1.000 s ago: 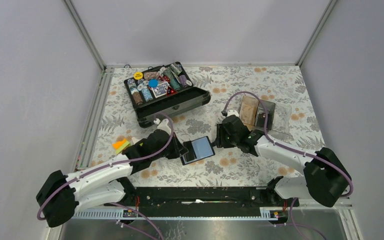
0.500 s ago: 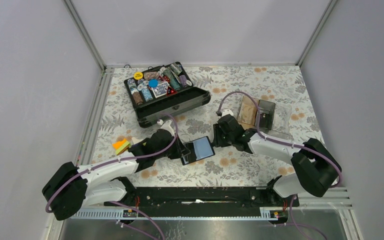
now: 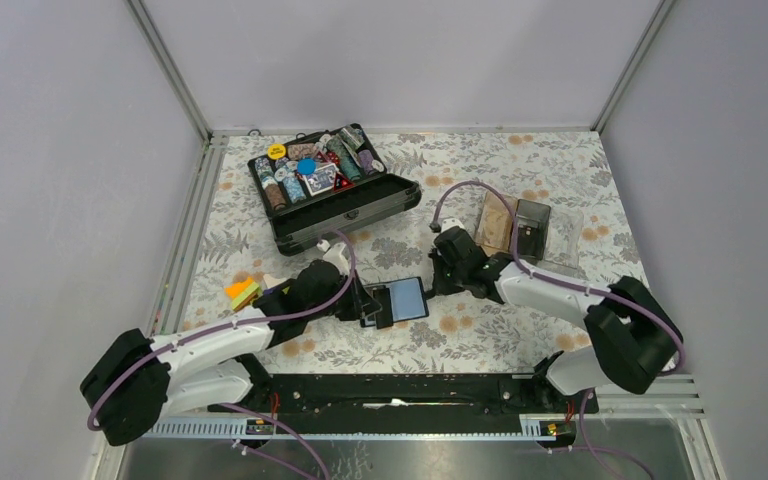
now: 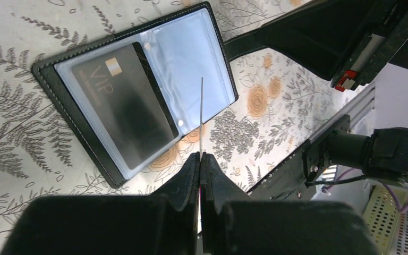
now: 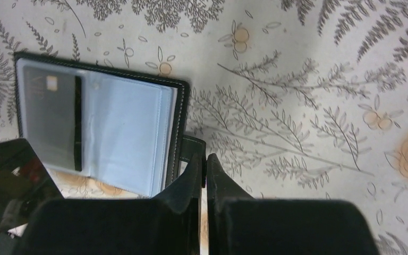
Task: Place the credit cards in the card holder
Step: Insert the credit card into the card holder.
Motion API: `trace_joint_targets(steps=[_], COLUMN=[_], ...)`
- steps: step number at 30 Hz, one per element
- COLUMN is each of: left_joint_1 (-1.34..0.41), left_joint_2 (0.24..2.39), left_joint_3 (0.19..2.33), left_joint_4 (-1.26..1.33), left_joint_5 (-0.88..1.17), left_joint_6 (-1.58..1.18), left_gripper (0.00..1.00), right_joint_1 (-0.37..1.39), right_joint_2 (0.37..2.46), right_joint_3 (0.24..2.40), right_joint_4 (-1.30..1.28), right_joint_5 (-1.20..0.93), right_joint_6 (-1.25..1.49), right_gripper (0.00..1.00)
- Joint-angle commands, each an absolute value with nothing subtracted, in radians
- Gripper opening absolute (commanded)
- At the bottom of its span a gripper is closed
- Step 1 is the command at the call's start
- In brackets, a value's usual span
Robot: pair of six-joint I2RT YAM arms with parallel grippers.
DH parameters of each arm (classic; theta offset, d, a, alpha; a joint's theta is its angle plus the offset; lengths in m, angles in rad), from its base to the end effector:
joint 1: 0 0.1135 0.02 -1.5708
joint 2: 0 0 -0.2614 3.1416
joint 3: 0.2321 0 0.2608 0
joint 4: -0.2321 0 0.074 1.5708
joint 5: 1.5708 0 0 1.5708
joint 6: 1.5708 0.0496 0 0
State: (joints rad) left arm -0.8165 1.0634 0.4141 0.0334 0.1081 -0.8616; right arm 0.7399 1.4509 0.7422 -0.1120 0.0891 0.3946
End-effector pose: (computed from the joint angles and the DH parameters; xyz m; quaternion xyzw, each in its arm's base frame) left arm 0.1550 -0.1728 0.1651 0.0048 0.8872 -0.3734 0.2709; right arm 0.2279 0.2021 0.1631 -0.1436 0.9185 0.1617 0.3309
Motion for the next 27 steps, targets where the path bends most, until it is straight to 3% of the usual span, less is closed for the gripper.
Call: trace_joint_targets(steps=[1,9,27], left_joint_1=[-0.818,-0.857,-0.851], left_joint_2=[1.024,1.124,1.331], left_joint_3=[0.394,0.390,0.500], left_joint_4=[0.110,0.254,0.301], left_joint_5=[0.166,0.203,0.269], left_joint_6=[-0.847,-0.917,-0.871], left_gripper=[0.00,0.00,0.00], right_joint_1=[0.748,0.749,0.748], right_joint_2=[1.332,1.209,1.268], right_joint_3=[0.740,0.719,0.707], right_joint_4=[-0.269,-0.389,-0.408], right_joint_5=[0.082,0.080,0.183], right_joint_6=[0.417,0.429,0.423], right_gripper=[0.00,0.00,0.00])
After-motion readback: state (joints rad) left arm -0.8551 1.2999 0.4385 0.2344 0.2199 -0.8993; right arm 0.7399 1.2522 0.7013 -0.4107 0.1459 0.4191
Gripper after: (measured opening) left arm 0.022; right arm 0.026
